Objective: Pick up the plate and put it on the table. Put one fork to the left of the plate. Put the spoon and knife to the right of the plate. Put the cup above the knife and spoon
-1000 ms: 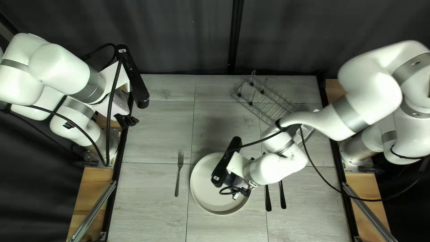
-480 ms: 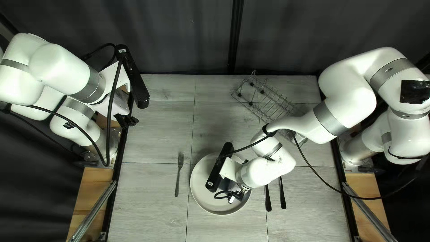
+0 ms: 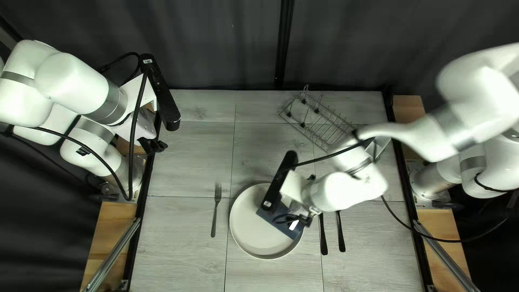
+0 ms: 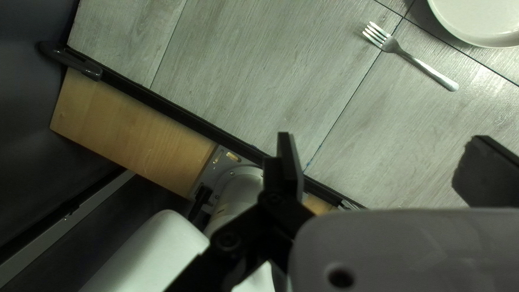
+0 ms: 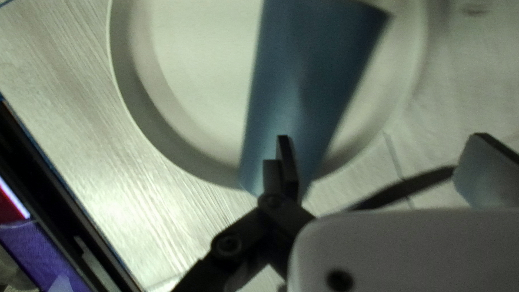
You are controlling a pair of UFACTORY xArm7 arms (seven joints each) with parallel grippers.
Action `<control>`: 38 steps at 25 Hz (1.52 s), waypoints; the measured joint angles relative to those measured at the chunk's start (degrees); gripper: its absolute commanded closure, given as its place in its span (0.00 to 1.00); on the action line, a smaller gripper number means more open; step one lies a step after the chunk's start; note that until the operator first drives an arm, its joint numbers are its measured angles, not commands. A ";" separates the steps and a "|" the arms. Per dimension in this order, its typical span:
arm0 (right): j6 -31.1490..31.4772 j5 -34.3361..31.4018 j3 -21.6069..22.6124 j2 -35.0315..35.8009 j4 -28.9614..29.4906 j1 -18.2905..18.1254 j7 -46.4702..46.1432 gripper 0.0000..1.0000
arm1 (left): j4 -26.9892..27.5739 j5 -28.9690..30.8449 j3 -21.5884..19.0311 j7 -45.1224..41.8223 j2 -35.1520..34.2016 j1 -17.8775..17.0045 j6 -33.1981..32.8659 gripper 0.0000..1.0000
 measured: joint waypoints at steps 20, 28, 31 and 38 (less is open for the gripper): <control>21.72 12.70 -11.22 -33.26 -10.44 5.95 -21.23 0.00 | 0.00 0.00 0.00 0.00 0.00 0.00 0.00 0.00; 21.74 12.70 -11.24 -33.29 -10.45 5.95 -21.25 0.00 | -2.27 0.07 0.18 -1.18 4.52 -0.37 -9.83 0.00; 21.74 12.70 -11.24 -33.29 -10.45 5.95 -21.25 0.00 | -3.19 0.17 0.77 -1.45 10.45 -1.11 -17.46 0.00; 21.74 12.70 -11.24 -33.29 -10.45 5.95 -21.25 0.00 | -3.85 -0.02 1.59 -1.61 12.43 -1.52 -20.53 0.00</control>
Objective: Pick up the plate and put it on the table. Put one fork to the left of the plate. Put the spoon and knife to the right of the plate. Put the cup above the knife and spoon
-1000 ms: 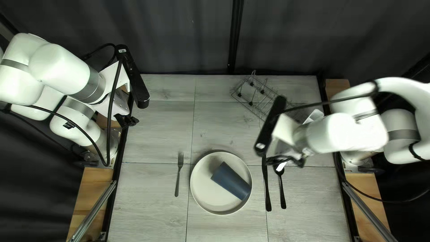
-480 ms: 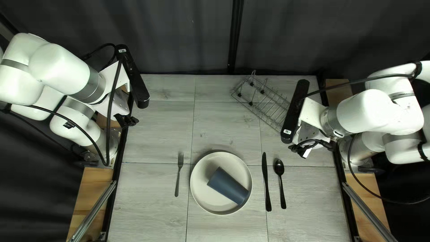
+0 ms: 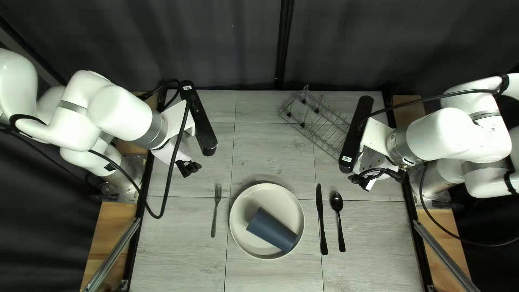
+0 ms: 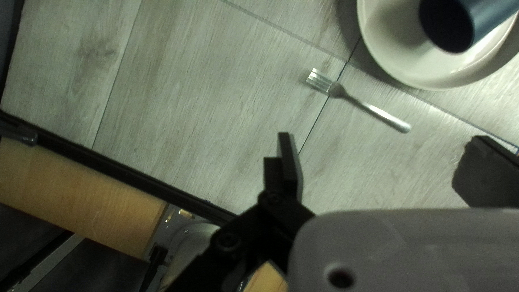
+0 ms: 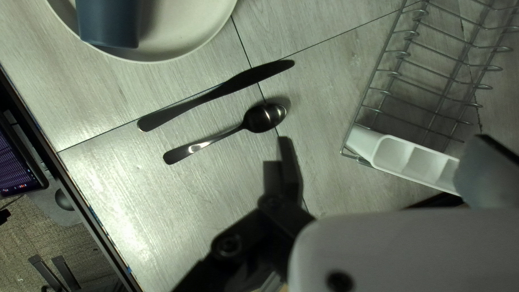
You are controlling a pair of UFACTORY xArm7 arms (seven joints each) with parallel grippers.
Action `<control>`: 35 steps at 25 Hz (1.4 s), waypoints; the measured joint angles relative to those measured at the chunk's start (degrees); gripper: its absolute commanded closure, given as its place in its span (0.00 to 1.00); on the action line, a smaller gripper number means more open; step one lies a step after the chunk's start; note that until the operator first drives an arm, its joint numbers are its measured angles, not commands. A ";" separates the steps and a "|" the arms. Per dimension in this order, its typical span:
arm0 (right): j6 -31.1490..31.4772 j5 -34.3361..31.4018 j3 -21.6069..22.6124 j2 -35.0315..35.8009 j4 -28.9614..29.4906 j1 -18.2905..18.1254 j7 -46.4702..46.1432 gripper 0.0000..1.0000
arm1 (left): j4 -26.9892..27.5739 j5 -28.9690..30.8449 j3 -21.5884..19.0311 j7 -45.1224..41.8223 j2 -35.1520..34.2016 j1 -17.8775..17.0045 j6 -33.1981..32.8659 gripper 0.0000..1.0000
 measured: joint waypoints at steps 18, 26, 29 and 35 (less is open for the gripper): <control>0.00 0.00 0.00 0.00 0.00 0.00 0.00 0.00 | -9.95 -7.82 3.08 -7.91 15.12 -2.04 -37.64 0.00; 0.00 0.00 0.00 0.00 0.00 0.00 0.00 0.00 | -17.55 -18.50 7.88 -10.12 29.45 -11.01 -69.50 0.00; 0.00 0.00 0.00 0.00 0.00 0.00 0.00 0.00 | -18.19 -19.80 14.47 -11.88 33.68 -19.13 -76.61 0.00; 0.00 0.00 0.00 0.00 0.00 0.00 0.00 0.00 | -17.11 -1.95 21.52 -30.78 44.11 -22.49 -88.70 0.00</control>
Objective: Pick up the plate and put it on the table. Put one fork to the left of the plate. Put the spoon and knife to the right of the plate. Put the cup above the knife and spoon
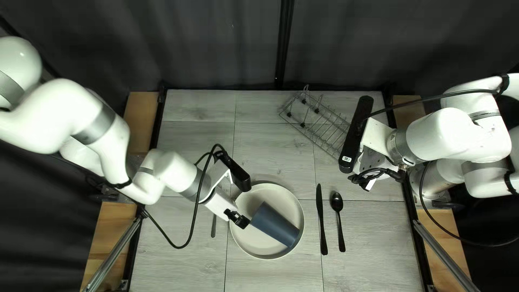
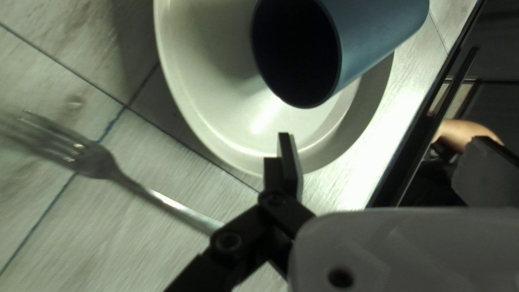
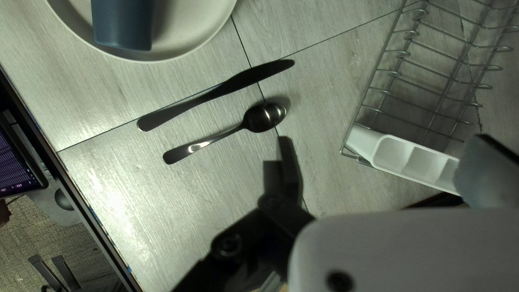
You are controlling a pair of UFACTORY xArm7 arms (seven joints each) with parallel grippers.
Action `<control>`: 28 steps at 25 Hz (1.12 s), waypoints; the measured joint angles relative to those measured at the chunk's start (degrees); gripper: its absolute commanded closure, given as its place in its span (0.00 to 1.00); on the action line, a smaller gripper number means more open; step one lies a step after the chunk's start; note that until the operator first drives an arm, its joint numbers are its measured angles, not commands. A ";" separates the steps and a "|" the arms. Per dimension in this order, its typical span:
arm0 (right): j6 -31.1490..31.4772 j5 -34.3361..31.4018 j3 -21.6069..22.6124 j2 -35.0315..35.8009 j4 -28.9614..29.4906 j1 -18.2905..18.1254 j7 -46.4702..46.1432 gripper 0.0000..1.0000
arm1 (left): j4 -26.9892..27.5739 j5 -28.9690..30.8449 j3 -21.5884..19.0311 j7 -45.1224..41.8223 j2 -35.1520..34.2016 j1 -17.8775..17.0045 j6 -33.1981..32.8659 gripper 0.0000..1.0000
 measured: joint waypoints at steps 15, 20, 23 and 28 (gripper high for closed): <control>0.00 0.00 0.00 0.00 0.00 0.00 0.00 0.00 | 13.38 30.97 -11.52 -20.89 12.88 22.98 0.12 0.00; 0.00 0.00 0.00 0.00 0.00 0.00 0.00 0.00 | 16.04 31.88 -12.05 -20.67 16.70 24.42 -1.69 0.00; 0.00 0.00 0.00 0.00 0.00 0.00 0.00 0.00 | 16.99 30.01 -10.89 -19.30 18.84 22.78 -3.29 0.00; 0.00 0.00 0.00 0.00 0.00 0.00 0.00 0.00 | 18.37 25.64 -8.40 -16.46 21.50 18.48 -5.56 1.00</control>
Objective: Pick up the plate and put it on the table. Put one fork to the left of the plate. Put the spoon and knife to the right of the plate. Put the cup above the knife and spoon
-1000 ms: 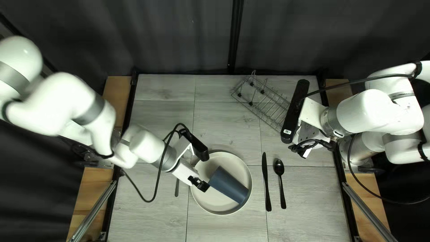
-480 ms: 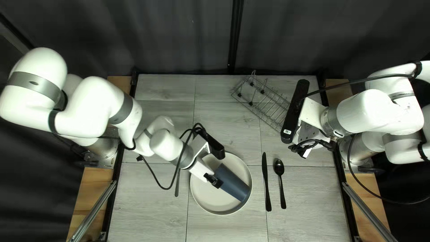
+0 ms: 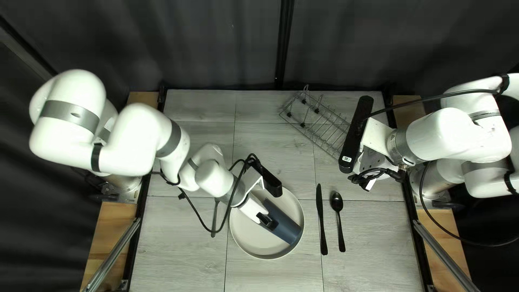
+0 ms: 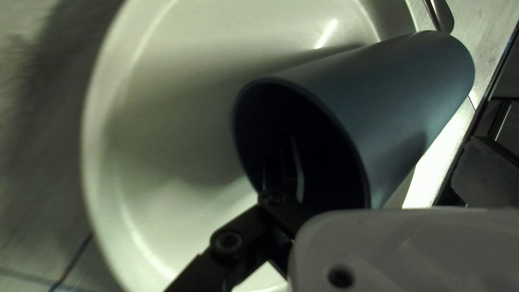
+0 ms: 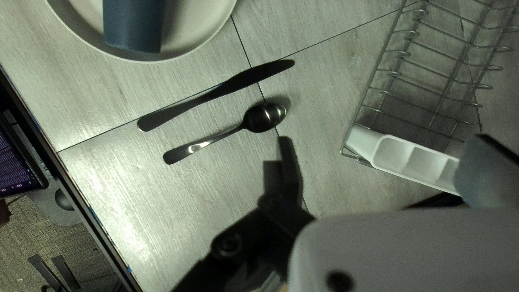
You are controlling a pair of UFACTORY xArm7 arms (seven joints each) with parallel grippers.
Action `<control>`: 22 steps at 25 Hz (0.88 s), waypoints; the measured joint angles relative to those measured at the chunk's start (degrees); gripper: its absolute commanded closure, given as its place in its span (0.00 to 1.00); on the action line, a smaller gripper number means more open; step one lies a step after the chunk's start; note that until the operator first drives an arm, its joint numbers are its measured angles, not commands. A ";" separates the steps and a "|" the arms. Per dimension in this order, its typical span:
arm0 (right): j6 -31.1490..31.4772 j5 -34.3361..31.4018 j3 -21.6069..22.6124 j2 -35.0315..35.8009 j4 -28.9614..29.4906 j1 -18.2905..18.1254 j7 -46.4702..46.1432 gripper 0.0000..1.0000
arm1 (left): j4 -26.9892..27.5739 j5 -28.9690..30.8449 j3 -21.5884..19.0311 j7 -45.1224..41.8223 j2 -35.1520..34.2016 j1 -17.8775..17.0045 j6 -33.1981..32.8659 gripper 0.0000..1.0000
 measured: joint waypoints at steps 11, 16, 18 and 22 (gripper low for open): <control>0.00 0.00 0.00 0.00 0.00 0.00 0.00 0.00 | -5.91 -16.90 11.20 14.09 -12.65 -18.42 5.90 1.00; 0.00 0.00 0.00 0.00 0.00 0.00 0.00 0.00 | -7.52 -28.48 13.72 25.43 -22.39 -21.64 15.82 1.00; 0.00 0.00 0.00 0.00 0.00 0.00 0.00 0.00 | -7.61 -27.45 15.16 28.89 -29.69 -21.32 25.65 1.00; 0.00 0.00 0.00 0.00 0.00 0.00 0.00 0.00 | -5.10 -26.50 19.04 39.25 -42.55 -20.36 47.70 1.00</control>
